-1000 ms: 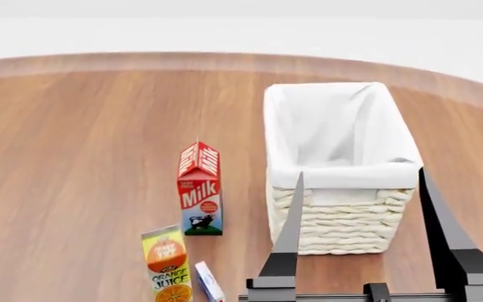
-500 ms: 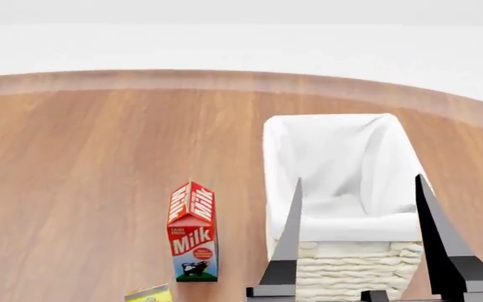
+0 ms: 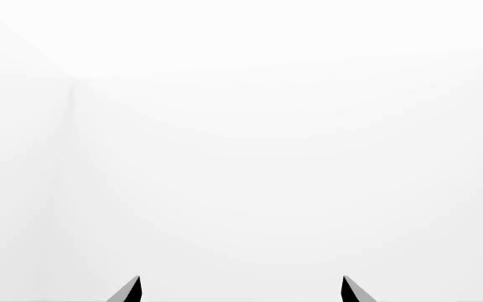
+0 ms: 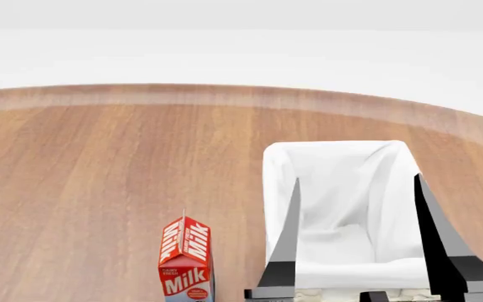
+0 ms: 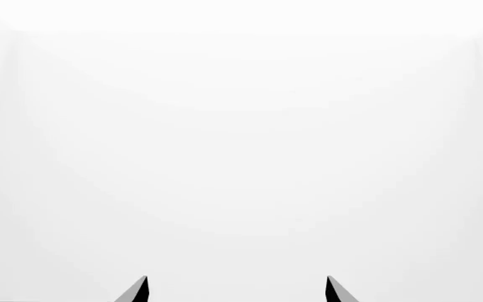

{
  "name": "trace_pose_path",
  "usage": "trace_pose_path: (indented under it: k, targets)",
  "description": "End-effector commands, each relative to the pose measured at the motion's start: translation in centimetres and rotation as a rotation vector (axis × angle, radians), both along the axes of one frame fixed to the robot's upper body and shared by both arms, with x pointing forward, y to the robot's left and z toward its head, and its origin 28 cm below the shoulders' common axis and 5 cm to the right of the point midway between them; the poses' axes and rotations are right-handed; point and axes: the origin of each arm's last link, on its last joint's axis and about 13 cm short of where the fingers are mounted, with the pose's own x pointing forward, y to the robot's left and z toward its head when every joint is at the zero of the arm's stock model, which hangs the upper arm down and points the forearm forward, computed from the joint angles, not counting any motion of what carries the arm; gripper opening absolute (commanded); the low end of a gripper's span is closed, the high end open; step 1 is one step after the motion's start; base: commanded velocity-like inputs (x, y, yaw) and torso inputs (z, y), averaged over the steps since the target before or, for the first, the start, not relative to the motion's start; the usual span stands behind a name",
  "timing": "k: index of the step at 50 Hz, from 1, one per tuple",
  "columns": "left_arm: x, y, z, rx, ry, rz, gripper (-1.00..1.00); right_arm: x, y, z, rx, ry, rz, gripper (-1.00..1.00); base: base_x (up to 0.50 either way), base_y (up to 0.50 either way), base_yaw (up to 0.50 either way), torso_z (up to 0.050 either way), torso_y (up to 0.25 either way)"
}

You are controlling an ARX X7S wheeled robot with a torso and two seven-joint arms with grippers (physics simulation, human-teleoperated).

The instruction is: Pick up the alphabet soup and the tomato sauce, and put them in the basket.

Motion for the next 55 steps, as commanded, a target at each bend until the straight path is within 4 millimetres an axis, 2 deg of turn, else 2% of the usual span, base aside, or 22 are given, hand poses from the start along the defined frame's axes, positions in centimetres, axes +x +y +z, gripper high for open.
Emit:
trace_pose_path:
  k: [1,3,5,9,14,19,20,21,23,26,27,28,29,31,32,34,37,39,43,45,49,55]
  targets:
    - [0.1,0.0,-0.1,0.003,0.005,0.002,1.0,-0.5,0.0,0.8,-0.036,-0.013,0.009,1.0,0.0,0.0,0.0,0.0,0.0]
    - [0.0,0.0,-0.1,-0.001,0.005,0.002,1.0,-0.8,-0.1,2.8,-0.019,0.011,0.027,1.0,0.0,0.0,0.0,0.0,0.0]
    - [0.0,0.0,-0.1,-0.001,0.007,0.003,1.0,-0.7,-0.2,3.5,-0.015,0.028,0.04,1.0,0.0,0.0,0.0,0.0,0.0]
    - [0.2,-0.1,-0.2,0.001,0.01,0.002,1.0,-1.0,-0.7,6.2,0.025,0.091,0.091,1.0,0.0,0.0,0.0,0.0,0.0]
    - [0.3,-0.2,-0.2,0.005,0.014,0.001,1.0,-0.9,-1.2,8.7,0.13,0.227,0.15,1.0,0.0,0.0,0.0,0.0,0.0]
    - [0.2,-0.2,-0.2,0.006,0.014,0.0,1.0,-0.4,-1.5,10.1,0.174,0.371,0.16,1.0,0.0,0.0,0.0,0.0,0.0]
    - [0.2,-0.2,-0.2,0.007,0.014,-0.002,1.0,-0.3,-1.5,10.0,0.192,0.401,0.192,1.0,0.0,0.0,0.0,0.0,0.0]
    - [0.3,-0.2,-0.2,0.01,0.014,-0.001,1.0,0.0,-1.5,8.6,0.186,0.474,0.199,1.0,0.0,0.0,0.0,0.0,0.0]
    - [0.3,-0.2,-0.3,0.01,0.016,-0.001,1.0,0.4,-1.7,8.3,0.202,0.518,0.191,1.0,0.0,0.0,0.0,0.0,0.0]
    - [0.4,-0.2,-0.4,0.014,0.022,0.001,1.0,0.8,-1.9,8.9,0.176,0.589,0.151,1.0,0.0,0.0,0.0,0.0,0.0]
    - [0.4,-0.2,-0.4,0.013,0.022,0.001,1.0,0.7,-1.8,8.1,0.163,0.596,0.145,1.0,0.0,0.0,0.0,0.0,0.0]
    - [0.4,-0.2,-0.4,0.012,0.022,0.001,1.0,0.7,-1.8,8.8,0.17,0.6,0.145,1.0,0.0,0.0,0.0,0.0,0.0]
    - [0.5,-0.3,-0.5,0.018,0.027,0.0,1.0,0.4,-1.5,7.9,0.125,0.628,0.134,1.0,0.0,0.0,0.0,0.0,0.0]
    - [0.5,-0.3,-0.6,0.019,0.028,0.0,1.0,0.2,-1.2,8.6,0.093,0.659,0.12,1.0,0.0,0.0,0.0,0.0,0.0]
    - [0.5,-0.3,-0.6,0.018,0.027,-0.001,1.0,-0.1,-1.0,7.8,0.076,0.668,0.118,1.0,0.0,0.0,0.0,0.0,0.0]
    - [0.5,-0.4,-0.6,0.021,0.028,-0.001,1.0,-0.3,-1.0,7.8,0.063,0.673,0.111,1.0,0.0,0.0,0.0,0.0,0.0]
    - [0.5,-0.2,-0.6,0.019,0.031,0.006,1.0,-0.5,-1.0,6.4,-0.02,0.734,0.061,1.0,0.0,0.0,0.0,0.0,0.0]
    - [0.5,-0.2,-0.6,0.019,0.03,0.007,1.0,-0.6,-1.1,7.0,-0.029,0.757,0.059,1.0,0.0,0.0,0.0,0.0,0.0]
    - [0.6,-0.2,-0.7,0.02,0.032,0.008,1.0,-1.1,-1.0,6.4,-0.03,0.806,0.082,1.0,0.0,0.0,0.0,0.0,0.0]
    - [0.5,-0.2,-0.7,0.02,0.033,0.007,1.0,-1.3,-1.0,5.9,-0.016,0.851,0.101,1.0,0.0,0.0,0.0,0.0,0.0]
    - [0.6,-0.3,-0.8,0.022,0.036,0.007,1.0,-1.8,-1.1,3.7,-0.05,0.922,0.085,1.0,0.0,0.0,0.0,0.0,0.0]
    - [0.4,-0.5,-0.7,0.028,0.035,0.003,1.0,-3.4,-0.8,2.7,-0.062,0.959,0.098,1.0,0.0,0.0,0.0,0.0,0.0]
